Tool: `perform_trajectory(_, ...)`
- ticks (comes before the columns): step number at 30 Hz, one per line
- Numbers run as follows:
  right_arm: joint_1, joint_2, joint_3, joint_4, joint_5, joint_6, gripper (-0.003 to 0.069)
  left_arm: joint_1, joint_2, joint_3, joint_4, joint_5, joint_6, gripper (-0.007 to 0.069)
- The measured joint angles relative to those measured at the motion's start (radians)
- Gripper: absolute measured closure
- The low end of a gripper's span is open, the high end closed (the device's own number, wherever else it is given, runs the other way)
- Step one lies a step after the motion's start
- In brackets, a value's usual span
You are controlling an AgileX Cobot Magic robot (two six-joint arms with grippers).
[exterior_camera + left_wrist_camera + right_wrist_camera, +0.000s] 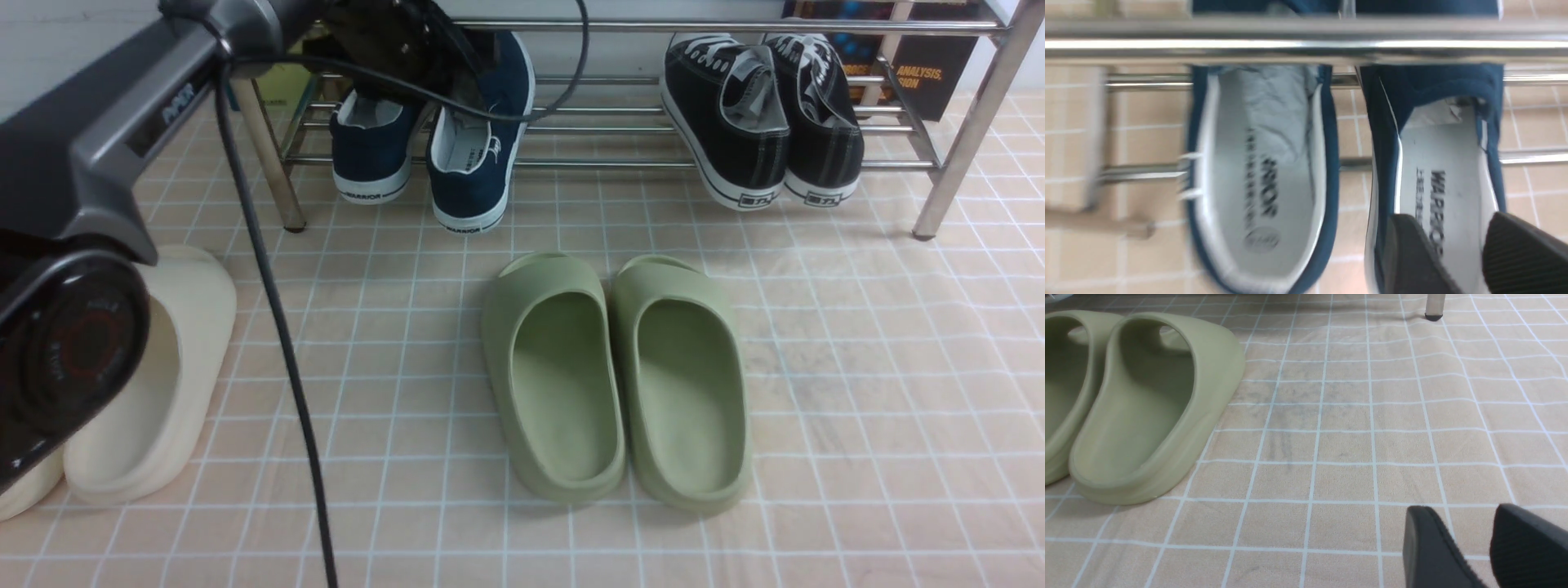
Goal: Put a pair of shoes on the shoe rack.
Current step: Use the left arm to put a shoe into the shoe rack
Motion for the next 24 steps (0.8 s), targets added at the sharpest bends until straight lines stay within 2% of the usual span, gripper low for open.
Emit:
perform_trajectory(4,0.0,0.0,0.0,0.0,0.0,0.0,0.0419,0.0,-0.048,-0.004,-0.004,0.103,0.032,0.0412)
perform_trajectory(5,0.0,0.0,0.0,0.0,0.0,0.0,0.0419,0.0,-0.056,-0.002,-0.041,0.198,0.078,0.0449)
perform_trajectory(8,0.0,0.0,0.0,0.0,0.0,0.0,0.0419,0.0,-0.047,0.03,-0.135,0.303,0.171,0.0503)
perform_trajectory(11,0.0,0.0,0.0,0.0,0.0,0.0,0.0419,-0.012,-0.014,0.083,-0.232,0.327,0.272,0.0544)
perform_trajectory(13,0.0,0.0,0.0,0.0,0.0,0.0,0.0419,-0.031,0.016,0.105,-0.244,0.328,0.308,0.0564)
perform_trajectory(19,0.0,0.0,0.0,0.0,0.0,0.0,0.0419,-0.09,0.08,0.116,-0.125,0.174,0.272,0.0572)
perform_trajectory(21,0.0,0.0,0.0,0.0,0.0,0.0,0.0419,-0.107,0.085,0.116,-0.031,0.067,0.203,0.0571)
perform_trajectory(24,0.0,0.0,0.0,0.0,0.0,0.0,0.0419,-0.118,0.085,0.116,0.022,0.009,0.142,0.057)
